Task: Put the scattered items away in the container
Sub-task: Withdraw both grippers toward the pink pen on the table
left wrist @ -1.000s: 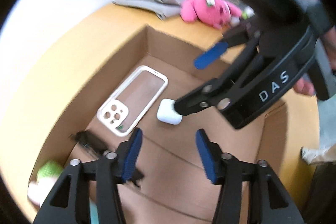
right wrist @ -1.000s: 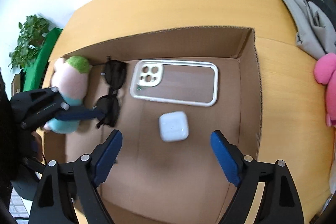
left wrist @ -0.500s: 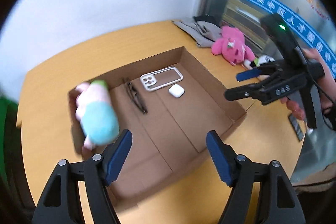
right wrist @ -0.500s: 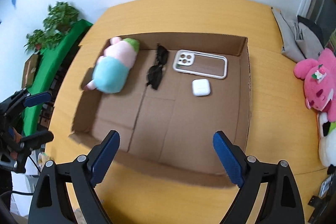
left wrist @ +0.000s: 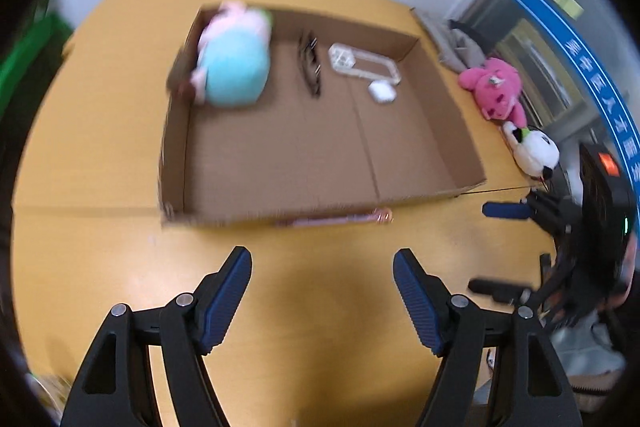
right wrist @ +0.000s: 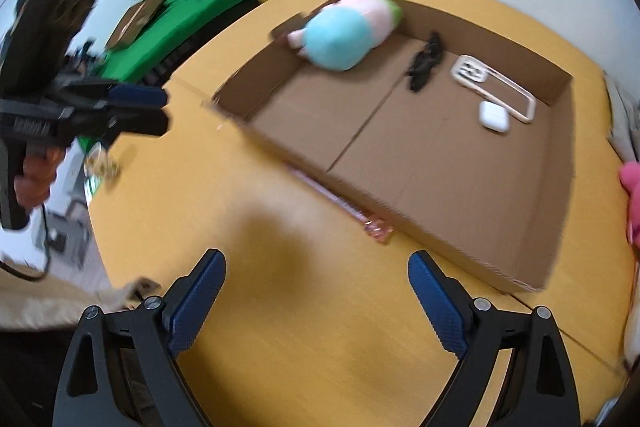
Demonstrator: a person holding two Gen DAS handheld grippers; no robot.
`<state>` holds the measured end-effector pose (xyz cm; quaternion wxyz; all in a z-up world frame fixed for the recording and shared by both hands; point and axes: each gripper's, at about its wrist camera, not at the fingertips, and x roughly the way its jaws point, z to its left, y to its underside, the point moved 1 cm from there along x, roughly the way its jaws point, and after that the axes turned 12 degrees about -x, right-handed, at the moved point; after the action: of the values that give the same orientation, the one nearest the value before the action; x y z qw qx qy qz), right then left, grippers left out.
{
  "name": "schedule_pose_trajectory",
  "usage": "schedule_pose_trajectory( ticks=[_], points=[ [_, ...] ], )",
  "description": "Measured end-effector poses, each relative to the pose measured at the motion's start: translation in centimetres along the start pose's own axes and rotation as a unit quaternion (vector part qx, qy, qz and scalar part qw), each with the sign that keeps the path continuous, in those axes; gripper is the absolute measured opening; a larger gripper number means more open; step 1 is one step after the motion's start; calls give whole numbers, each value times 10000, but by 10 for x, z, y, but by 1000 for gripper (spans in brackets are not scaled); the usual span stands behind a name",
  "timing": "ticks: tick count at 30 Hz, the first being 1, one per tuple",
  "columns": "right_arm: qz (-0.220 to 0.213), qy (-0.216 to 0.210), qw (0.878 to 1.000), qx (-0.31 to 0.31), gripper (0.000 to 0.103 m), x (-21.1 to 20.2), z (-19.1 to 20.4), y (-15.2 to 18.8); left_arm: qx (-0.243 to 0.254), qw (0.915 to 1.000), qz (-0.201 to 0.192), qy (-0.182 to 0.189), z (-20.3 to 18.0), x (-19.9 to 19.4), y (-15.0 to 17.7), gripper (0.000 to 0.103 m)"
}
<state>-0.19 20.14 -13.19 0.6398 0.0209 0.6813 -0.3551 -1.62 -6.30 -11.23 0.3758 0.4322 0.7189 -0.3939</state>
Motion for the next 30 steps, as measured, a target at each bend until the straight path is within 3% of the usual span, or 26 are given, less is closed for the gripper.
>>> schedule_pose_trajectory(
  ticks=[4, 8, 14, 17, 23, 25, 30],
  points=[
    [-44, 236, 9965, -804, 94, 35, 18, 5, -854, 9954, 349, 244, 22, 34, -1, 73],
    [-34, 805, 9808, -1773, 94, 66, 27, 3, -1486, 9862, 666, 287, 34, 72, -5, 73],
    [137, 815, 9651, -2485, 94, 101, 29, 7, -1993, 9761, 840, 199, 40, 110, -9, 73],
    [152, 953, 9663, -2388, 94, 111, 19, 6, -2149, 9721, 920, 195, 40, 123, -12, 73],
    [326, 809, 9701, -2267, 97, 131, 8, 11, -2475, 9636, 974, 264, 40, 140, -18, 73],
    [288, 680, 9730, -2186, 103, 132, 6, 9, -2482, 9628, 1040, 236, 39, 145, -16, 73],
    [336, 381, 9767, -2085, 102, 131, 7, 12, -2509, 9611, 1142, 161, 41, 150, -11, 73]
  ],
)
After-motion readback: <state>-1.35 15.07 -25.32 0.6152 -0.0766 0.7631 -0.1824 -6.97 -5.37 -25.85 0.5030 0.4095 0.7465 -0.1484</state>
